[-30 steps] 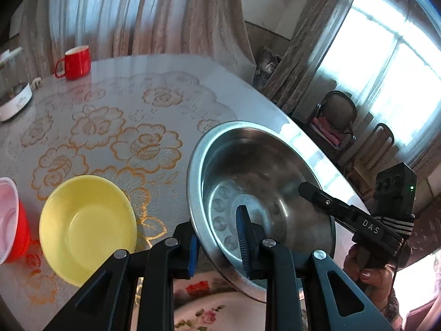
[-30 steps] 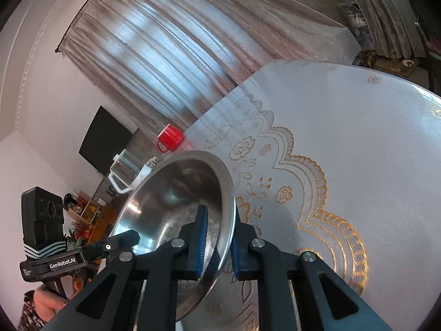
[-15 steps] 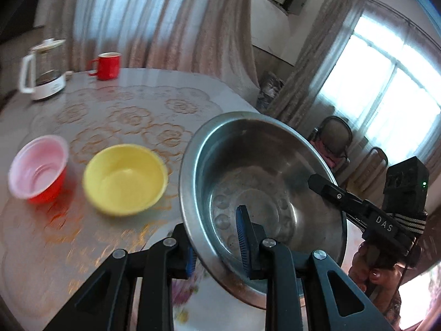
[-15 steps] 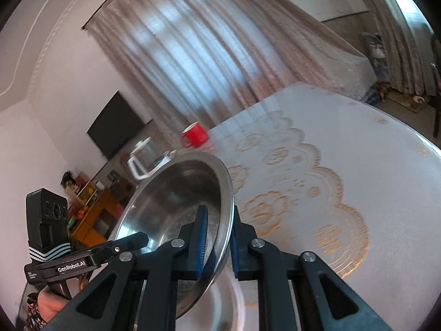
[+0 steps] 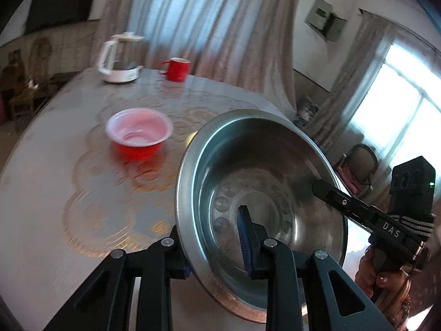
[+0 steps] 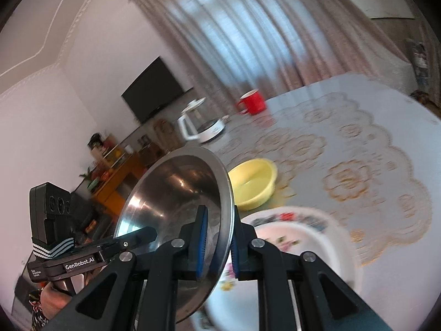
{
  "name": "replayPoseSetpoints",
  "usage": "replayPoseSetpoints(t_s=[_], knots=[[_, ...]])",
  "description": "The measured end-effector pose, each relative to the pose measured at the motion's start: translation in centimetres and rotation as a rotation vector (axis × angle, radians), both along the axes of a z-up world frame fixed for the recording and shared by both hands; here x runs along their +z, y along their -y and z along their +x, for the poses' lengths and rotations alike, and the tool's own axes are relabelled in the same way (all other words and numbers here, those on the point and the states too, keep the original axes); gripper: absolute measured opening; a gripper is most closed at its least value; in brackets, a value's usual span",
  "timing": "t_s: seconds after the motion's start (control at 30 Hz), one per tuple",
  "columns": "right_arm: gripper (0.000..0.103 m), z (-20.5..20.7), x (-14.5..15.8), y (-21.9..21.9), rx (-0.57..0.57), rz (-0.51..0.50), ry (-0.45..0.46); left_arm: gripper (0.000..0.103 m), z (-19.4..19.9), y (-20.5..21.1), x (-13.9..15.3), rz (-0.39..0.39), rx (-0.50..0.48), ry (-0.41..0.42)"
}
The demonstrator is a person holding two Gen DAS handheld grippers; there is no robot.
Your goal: Organize plates and bowls
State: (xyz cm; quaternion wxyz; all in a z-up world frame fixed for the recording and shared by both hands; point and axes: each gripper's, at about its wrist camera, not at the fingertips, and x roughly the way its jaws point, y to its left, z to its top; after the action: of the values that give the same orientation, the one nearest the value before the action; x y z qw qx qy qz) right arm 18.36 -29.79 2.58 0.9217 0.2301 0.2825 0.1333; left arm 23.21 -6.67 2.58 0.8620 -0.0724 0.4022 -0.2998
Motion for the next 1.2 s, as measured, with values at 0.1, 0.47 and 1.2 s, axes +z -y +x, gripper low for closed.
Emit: replayPoseSetpoints(t_s=[0.1, 0.47, 1.2], knots=[[0.014, 0.6, -0.5, -2.3, 0.044, -0.006, -0.018, 0.026, -0.2, -2.6, -0.9, -0.032, 0.045, -0.033], [0.014, 2.8, -3.5, -8.0, 0.134, -0.043, -0.153, 0.029, -1.3, -8.3, -4.2, -0.041, 0.144, -0.096], [0.016, 6.8, -7.6, -12.6, 0.127, -0.133, -0.292, 0.029, 2.2, -10.0, -8.8, -0.005, 0.227, -0.171]])
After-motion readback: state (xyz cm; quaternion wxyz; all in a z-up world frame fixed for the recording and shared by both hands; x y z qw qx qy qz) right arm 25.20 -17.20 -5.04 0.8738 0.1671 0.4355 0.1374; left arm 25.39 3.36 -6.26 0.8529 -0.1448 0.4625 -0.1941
